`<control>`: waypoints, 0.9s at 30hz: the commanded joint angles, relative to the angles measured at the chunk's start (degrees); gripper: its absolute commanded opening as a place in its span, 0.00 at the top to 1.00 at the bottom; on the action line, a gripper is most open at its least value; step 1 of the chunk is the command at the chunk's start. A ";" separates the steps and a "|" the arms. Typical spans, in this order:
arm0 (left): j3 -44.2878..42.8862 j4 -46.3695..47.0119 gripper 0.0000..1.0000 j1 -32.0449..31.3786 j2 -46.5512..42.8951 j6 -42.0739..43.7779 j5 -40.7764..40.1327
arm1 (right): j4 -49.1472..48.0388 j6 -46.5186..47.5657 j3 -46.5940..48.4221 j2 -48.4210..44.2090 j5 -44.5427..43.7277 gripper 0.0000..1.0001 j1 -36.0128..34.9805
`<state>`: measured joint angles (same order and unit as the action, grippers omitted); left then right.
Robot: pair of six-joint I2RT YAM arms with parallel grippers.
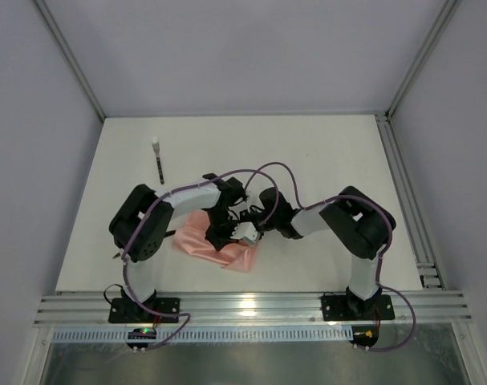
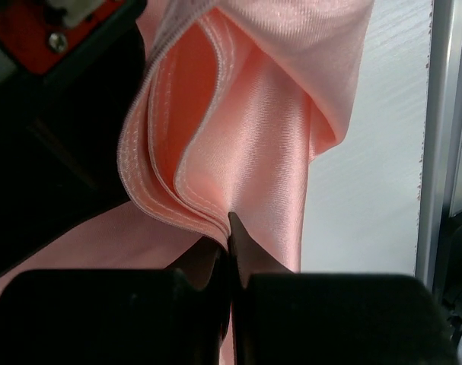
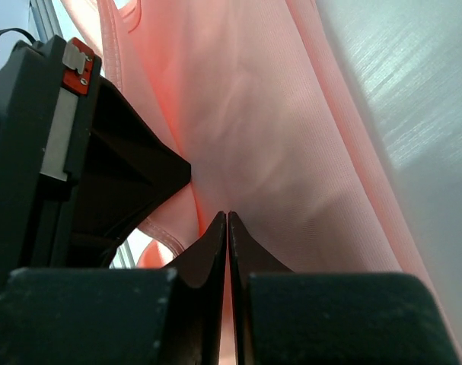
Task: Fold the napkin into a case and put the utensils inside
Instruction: Fold the lower triangle-folded napkin at the center of the board.
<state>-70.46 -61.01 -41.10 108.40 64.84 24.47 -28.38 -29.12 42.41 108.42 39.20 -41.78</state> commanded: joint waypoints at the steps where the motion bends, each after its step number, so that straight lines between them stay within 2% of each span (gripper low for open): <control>1: -1.62 -1.92 1.00 0.58 1.72 3.10 1.81 | 8.07 4.07 1.44 -1.28 -5.00 0.93 -0.41; 4: -0.74 -1.39 1.00 0.58 1.82 4.15 1.46 | 10.97 4.43 3.37 -3.82 -8.16 0.84 -0.41; 5: -0.21 -1.30 1.00 0.58 1.82 4.50 1.55 | 12.72 4.25 4.60 -4.35 -9.13 0.78 -0.32; 12: 0.14 -2.01 1.00 0.58 1.90 6.26 2.51 | 18.10 2.24 9.09 -8.22 -15.38 0.63 0.91; 16: -0.12 -2.00 1.00 0.58 2.34 6.62 2.78 | 19.06 1.70 9.44 -9.54 -18.10 0.62 2.83; 22: -0.30 -1.74 0.99 0.94 2.26 6.70 3.13 | 16.43 -0.05 5.33 -12.70 -17.49 0.61 7.14; 27: -0.38 -1.21 0.97 1.11 2.34 6.27 3.13 | 15.55 1.26 0.05 -21.31 -13.80 0.57 10.40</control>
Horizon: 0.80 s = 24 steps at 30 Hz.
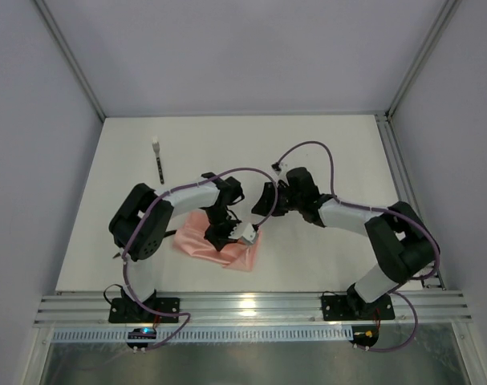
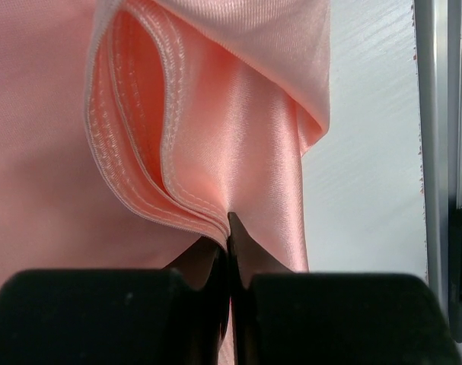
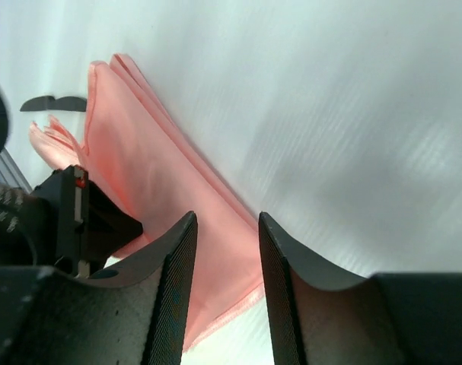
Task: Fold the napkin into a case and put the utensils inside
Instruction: Fold the lower triangle-folded napkin at the center of the board.
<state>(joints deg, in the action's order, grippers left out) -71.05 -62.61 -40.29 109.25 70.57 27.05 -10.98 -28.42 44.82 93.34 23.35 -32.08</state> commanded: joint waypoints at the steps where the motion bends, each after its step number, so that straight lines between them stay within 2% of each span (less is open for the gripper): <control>1: 0.21 0.38 0.97 0.30 1.58 0.19 0.55 | -0.46 1.09 -4.72 -7.89 1.35 0.57 0.79; 6: 0.29 0.91 0.95 0.57 1.31 -0.51 0.81 | 2.64 3.20 -12.98 -19.48 -2.44 0.54 2.36; 11: 0.12 1.35 0.91 0.65 1.40 -1.30 0.90 | -6.21 4.16 -23.17 -26.35 1.77 0.53 0.88; 12: 0.12 1.52 0.91 0.65 1.40 -1.39 0.81 | -7.72 5.82 -24.68 -27.67 1.52 0.46 -0.17; 16: -0.06 1.53 0.89 0.65 1.58 -1.83 0.81 | -18.69 7.95 -31.36 -33.30 -0.23 0.40 -7.45; 19: -0.23 1.53 0.89 0.57 1.75 -2.10 0.73 | -24.85 7.07 -32.07 -31.47 -2.61 0.36 -10.63; 24: -0.32 1.61 0.89 0.57 1.84 -2.62 0.90 | -35.59 4.70 -32.16 -20.58 -0.51 0.32 -13.36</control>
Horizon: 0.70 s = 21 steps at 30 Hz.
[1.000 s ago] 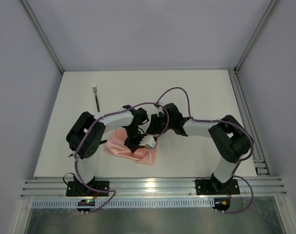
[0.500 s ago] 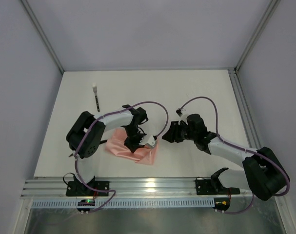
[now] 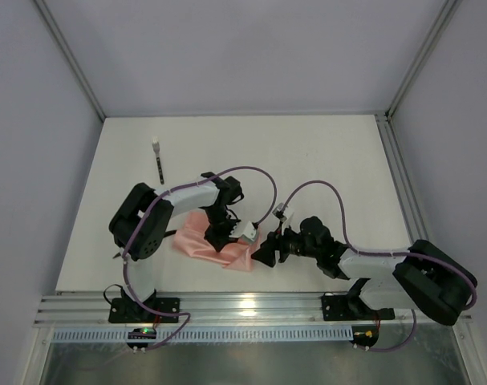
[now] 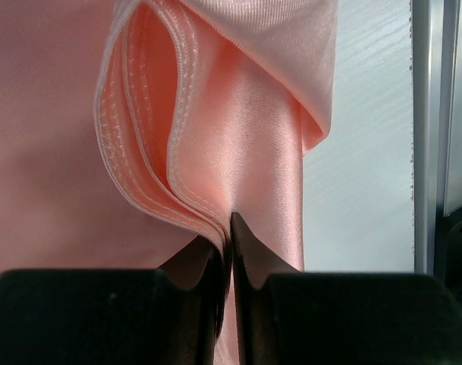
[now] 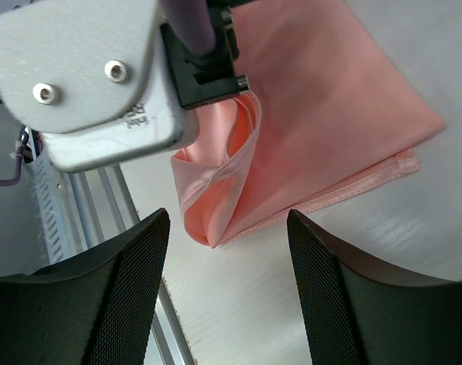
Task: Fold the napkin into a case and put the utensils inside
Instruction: Fold the lower triangle-folded napkin at the center of the board.
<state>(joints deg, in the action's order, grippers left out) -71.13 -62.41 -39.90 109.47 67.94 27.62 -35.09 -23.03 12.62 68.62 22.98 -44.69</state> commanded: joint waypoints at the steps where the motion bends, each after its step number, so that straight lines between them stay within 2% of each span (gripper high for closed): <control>1: -0.32 1.50 0.89 0.26 1.54 -0.18 0.33 | -13.93 -0.79 0.03 5.63 0.04 0.32 -0.84; 12: -0.15 1.42 0.89 0.17 2.15 -0.35 0.16 | -28.10 -3.69 0.65 19.27 6.55 0.32 -0.93; 16: 0.20 1.50 0.90 0.17 2.15 -0.27 0.16 | -24.60 -1.94 0.39 19.01 6.64 0.32 -0.93; 21: 0.21 1.50 0.90 0.17 2.24 -0.27 0.07 | -16.17 1.75 -0.32 11.02 6.46 0.32 -0.93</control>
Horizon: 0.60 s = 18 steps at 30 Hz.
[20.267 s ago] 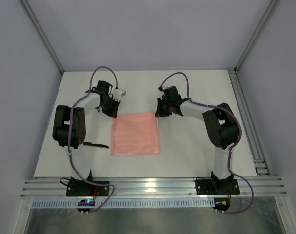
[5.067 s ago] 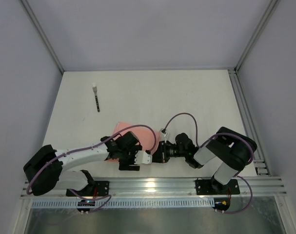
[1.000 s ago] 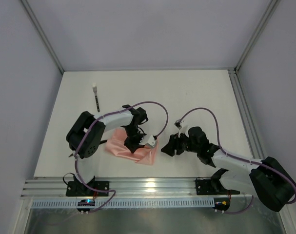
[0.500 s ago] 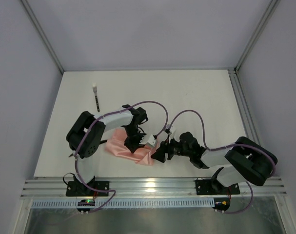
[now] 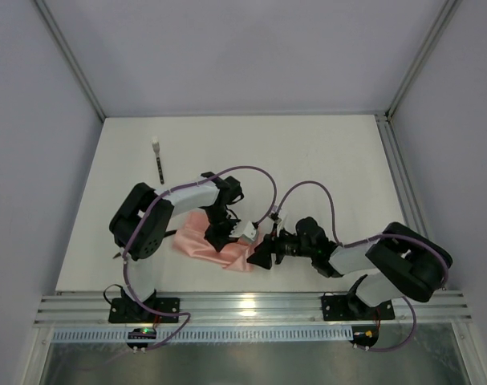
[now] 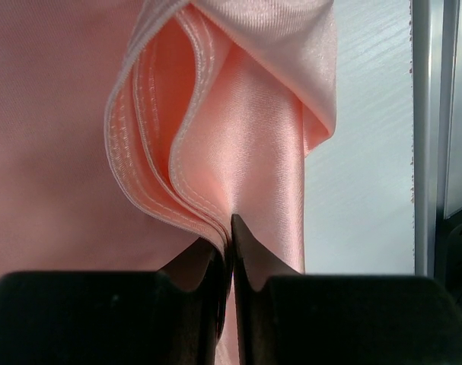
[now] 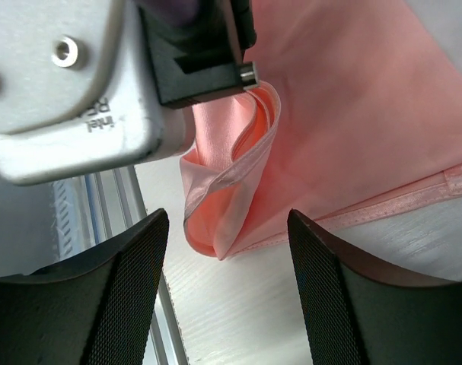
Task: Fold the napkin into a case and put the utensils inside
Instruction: Fold the lower triangle-folded napkin at the center of the board.
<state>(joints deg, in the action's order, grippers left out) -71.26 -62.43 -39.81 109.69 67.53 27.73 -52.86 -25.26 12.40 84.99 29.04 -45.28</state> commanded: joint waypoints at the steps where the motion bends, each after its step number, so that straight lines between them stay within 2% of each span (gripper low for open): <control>1: 0.34 1.53 0.90 0.09 1.93 0.15 0.05 | 6.67 4.60 0.51 -6.84 -0.46 0.32 -0.34; 5: -0.01 1.53 0.90 0.17 1.84 0.15 0.14 | 9.18 4.87 1.57 -8.88 -1.78 0.32 -0.34; 8: -0.28 1.18 0.90 0.17 1.84 0.06 0.31 | 7.26 3.81 2.89 -5.02 -3.81 0.32 -0.34; 10: -0.19 1.00 0.90 0.17 1.84 -0.11 0.49 | 1.92 2.50 3.41 -0.54 -2.76 0.32 -0.25; 14: -0.10 0.91 0.90 0.09 2.11 -0.11 0.49 | -1.54 -0.57 5.61 5.00 -1.26 0.35 -0.25; 17: 0.16 1.09 0.90 0.09 2.02 -0.38 0.49 | -4.18 -2.25 5.70 6.24 -2.31 0.55 -0.16; 18: 0.25 1.26 0.89 0.17 1.93 -0.38 0.49 | -3.05 -3.12 5.96 6.24 -2.67 0.69 -0.16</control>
<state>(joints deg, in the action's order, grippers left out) -71.35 -62.63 -39.11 110.02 66.00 28.77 -50.94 -25.58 16.25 90.98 27.35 -45.28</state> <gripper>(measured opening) 0.103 0.405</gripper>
